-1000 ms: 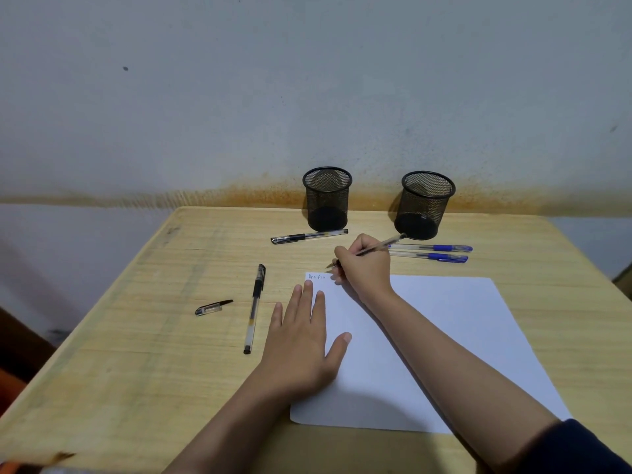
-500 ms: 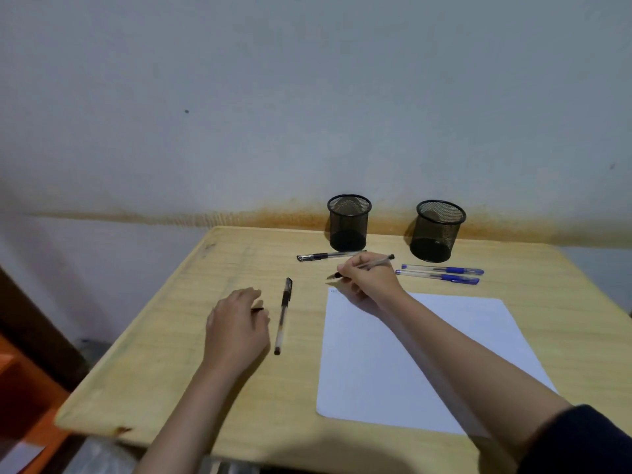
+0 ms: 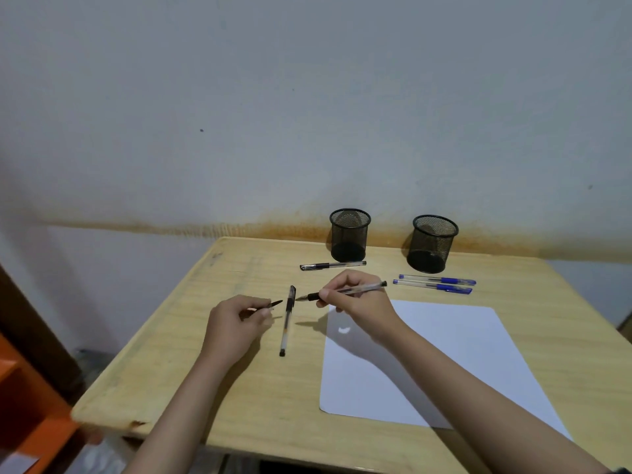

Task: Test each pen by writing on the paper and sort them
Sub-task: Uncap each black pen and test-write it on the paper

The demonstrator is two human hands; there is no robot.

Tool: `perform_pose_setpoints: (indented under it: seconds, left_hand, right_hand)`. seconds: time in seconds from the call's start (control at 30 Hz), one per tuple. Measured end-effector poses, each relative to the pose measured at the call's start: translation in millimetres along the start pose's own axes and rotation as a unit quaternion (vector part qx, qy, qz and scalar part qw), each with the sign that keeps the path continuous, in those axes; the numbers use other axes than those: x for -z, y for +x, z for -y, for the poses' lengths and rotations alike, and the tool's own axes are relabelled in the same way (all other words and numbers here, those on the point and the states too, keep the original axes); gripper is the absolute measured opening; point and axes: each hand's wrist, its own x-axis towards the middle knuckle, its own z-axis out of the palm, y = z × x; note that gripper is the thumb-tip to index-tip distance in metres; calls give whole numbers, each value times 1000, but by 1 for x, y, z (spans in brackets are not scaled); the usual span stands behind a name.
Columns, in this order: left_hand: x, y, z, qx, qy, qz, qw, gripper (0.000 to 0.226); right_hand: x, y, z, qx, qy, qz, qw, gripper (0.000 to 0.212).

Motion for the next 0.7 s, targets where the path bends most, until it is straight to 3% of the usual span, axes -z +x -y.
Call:
perform_pose_setpoints:
  seconds: [0.17, 0.37, 0.7]
  left_hand:
    - [-5, -16, -33, -17, -123, 13, 992, 23]
    - [-9, -19, -48, -69, -108, 59, 990, 25]
    - [-21, -22, -59, -132, -119, 54, 983, 38]
  right_hand:
    - [0, -11, 6, 14, 2, 0, 1000, 9]
    - [2, -20, 14, 25, 6, -2, 1000, 5]
    - [5, -30, 26, 54, -6, -10, 998, 12]
